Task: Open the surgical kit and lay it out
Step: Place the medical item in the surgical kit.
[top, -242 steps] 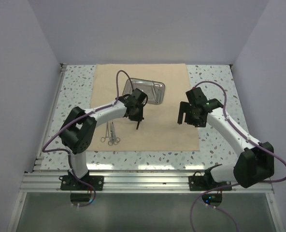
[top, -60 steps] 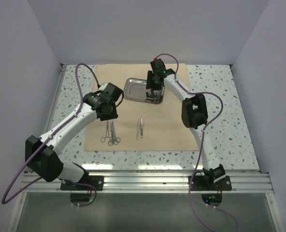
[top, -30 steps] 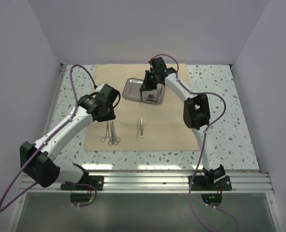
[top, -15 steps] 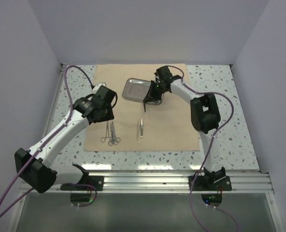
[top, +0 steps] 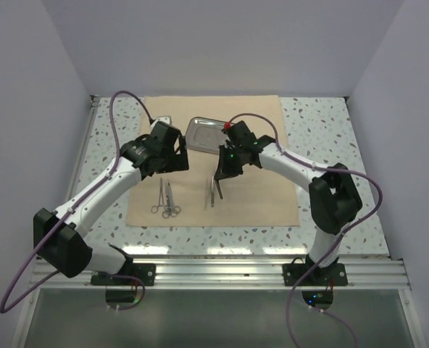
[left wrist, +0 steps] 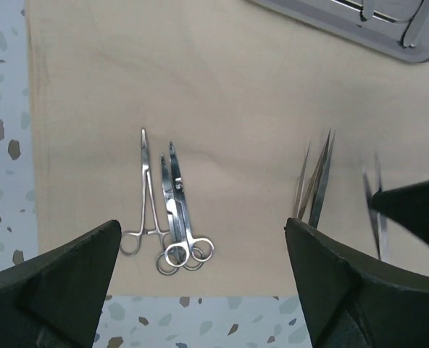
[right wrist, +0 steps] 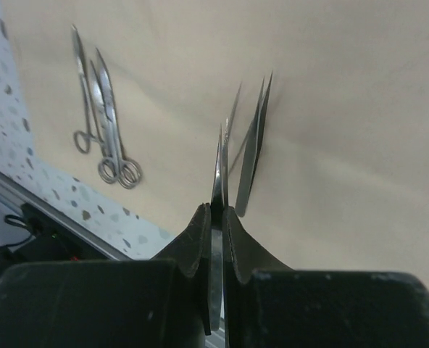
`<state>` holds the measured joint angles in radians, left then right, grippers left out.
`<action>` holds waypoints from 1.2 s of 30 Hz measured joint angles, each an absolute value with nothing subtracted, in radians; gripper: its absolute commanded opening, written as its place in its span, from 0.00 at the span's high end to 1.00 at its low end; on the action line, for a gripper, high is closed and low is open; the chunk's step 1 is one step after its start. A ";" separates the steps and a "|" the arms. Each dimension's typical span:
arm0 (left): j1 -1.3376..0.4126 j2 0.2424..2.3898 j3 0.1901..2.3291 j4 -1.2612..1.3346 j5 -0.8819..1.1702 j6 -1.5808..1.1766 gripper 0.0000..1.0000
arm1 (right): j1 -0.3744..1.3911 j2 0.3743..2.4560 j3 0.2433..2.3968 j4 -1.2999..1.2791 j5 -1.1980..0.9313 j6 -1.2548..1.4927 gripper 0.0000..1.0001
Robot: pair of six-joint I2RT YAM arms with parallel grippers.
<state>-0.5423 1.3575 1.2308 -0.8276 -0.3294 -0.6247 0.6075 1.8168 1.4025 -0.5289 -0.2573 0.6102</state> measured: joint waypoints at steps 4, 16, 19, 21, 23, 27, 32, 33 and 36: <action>-0.538 1.430 1.287 -0.802 -0.316 -0.593 0.00 | 0.677 1.815 1.309 -0.525 -0.204 0.623 1.00; -0.536 1.426 1.275 -0.781 -0.302 -0.580 0.03 | 0.707 1.837 1.311 -0.514 -0.065 0.666 1.00; -0.536 1.403 1.252 -0.786 -0.301 -0.582 0.03 | 0.710 1.865 1.348 -0.503 -0.056 0.672 1.00; -0.536 1.390 1.245 -0.789 -0.301 -0.582 0.03 | 0.715 1.888 1.368 -0.498 -0.047 0.675 1.00; -0.536 1.385 1.245 -0.790 -0.302 -0.582 0.03 | 0.720 1.910 1.388 -0.500 -0.042 0.675 1.00; -0.535 1.383 1.245 -0.791 -0.303 -0.582 0.03 | 0.723 1.937 1.406 -0.508 -0.037 0.675 0.79; -0.528 1.388 1.256 -0.793 -0.311 -0.582 0.03 | 0.726 1.937 1.406 -0.530 -0.034 0.670 0.48; -0.525 1.396 1.266 -0.794 -0.312 -0.581 0.03 | 0.726 1.936 1.406 -0.536 -0.034 0.667 0.44; -0.521 1.429 1.302 -0.791 -0.313 -0.580 0.03 | 0.726 1.929 1.408 -0.561 -0.031 0.654 0.44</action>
<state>-0.5209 1.4288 1.3018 -0.7906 -0.3126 -0.5804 0.7258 1.9285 1.4082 -0.5610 -0.0315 0.6544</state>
